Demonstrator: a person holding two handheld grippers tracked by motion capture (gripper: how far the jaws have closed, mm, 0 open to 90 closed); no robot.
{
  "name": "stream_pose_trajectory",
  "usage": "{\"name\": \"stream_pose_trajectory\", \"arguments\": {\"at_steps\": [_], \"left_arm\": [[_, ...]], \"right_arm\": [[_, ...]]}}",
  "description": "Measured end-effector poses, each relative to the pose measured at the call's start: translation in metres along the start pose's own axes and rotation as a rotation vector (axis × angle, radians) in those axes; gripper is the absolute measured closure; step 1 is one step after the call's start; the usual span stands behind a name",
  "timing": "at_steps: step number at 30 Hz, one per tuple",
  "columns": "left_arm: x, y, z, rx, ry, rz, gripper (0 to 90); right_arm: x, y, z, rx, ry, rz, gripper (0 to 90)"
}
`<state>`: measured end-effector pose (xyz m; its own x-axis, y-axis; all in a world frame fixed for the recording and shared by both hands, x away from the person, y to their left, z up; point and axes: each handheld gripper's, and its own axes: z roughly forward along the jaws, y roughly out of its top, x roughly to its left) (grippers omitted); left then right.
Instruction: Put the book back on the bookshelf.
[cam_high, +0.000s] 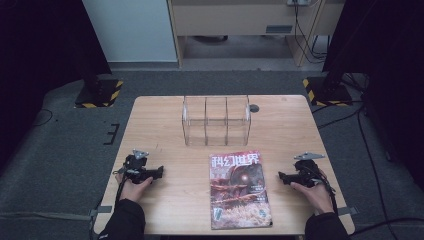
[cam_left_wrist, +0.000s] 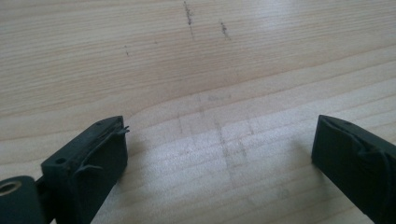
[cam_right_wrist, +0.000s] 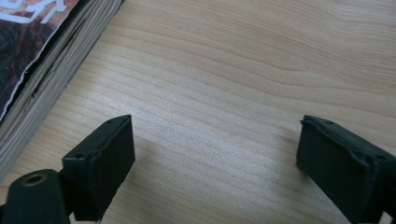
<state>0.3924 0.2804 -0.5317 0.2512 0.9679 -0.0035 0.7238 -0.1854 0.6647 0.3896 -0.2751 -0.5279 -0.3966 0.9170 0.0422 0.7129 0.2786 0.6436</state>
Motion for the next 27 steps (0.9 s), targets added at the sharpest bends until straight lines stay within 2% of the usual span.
{"name": "stream_pose_trajectory", "arguments": {"at_steps": [2, 4, 7, 8, 12, 17, 18, 21, 22, 24, 27], "left_arm": [[-0.001, 0.001, -0.001, 0.000, -0.001, 0.000, 2.9], [-0.004, 0.003, -0.006, -0.023, -0.004, 0.006, 3.4], [-0.007, 0.004, -0.008, -0.033, 0.002, 0.008, 3.5], [-0.011, 0.006, -0.011, -0.044, -0.010, 0.011, 3.5], [-0.017, 0.007, -0.014, -0.050, -0.018, 0.023, 4.6], [-0.034, 0.009, -0.022, -0.080, -0.079, 0.036, 6.0], [-0.034, 0.009, -0.022, -0.080, -0.079, 0.036, 6.3], [-0.051, 0.012, -0.029, -0.110, -0.125, 0.056, 7.3], [-0.051, 0.012, -0.029, -0.110, -0.125, 0.056, 7.8], [-0.060, 0.013, -0.031, -0.129, -0.151, 0.061, 8.2], [-0.074, 0.013, -0.033, -0.133, -0.179, 0.094, 9.5]], "right_arm": [[0.000, 0.001, -0.003, 0.002, -0.002, 0.016, 12.9], [0.000, 0.002, -0.006, -0.008, -0.010, 0.020, 13.3], [0.001, 0.004, -0.010, -0.028, 0.007, 0.031, 13.5], [0.002, 0.004, -0.011, -0.043, 0.011, 0.032, 13.6], [0.006, 0.006, -0.017, -0.065, 0.020, 0.043, 14.6], [0.013, 0.009, -0.022, -0.097, 0.044, 0.036, 15.6], [0.014, 0.009, -0.023, -0.099, 0.047, 0.033, 15.6], [0.016, 0.009, -0.023, -0.101, 0.057, 0.033, 16.1], [0.016, 0.009, -0.023, -0.101, 0.057, 0.033, 16.1], [0.018, 0.009, -0.023, -0.101, 0.063, 0.036, 16.8], [0.022, 0.010, -0.025, -0.112, 0.092, 0.026, 19.1]]}}
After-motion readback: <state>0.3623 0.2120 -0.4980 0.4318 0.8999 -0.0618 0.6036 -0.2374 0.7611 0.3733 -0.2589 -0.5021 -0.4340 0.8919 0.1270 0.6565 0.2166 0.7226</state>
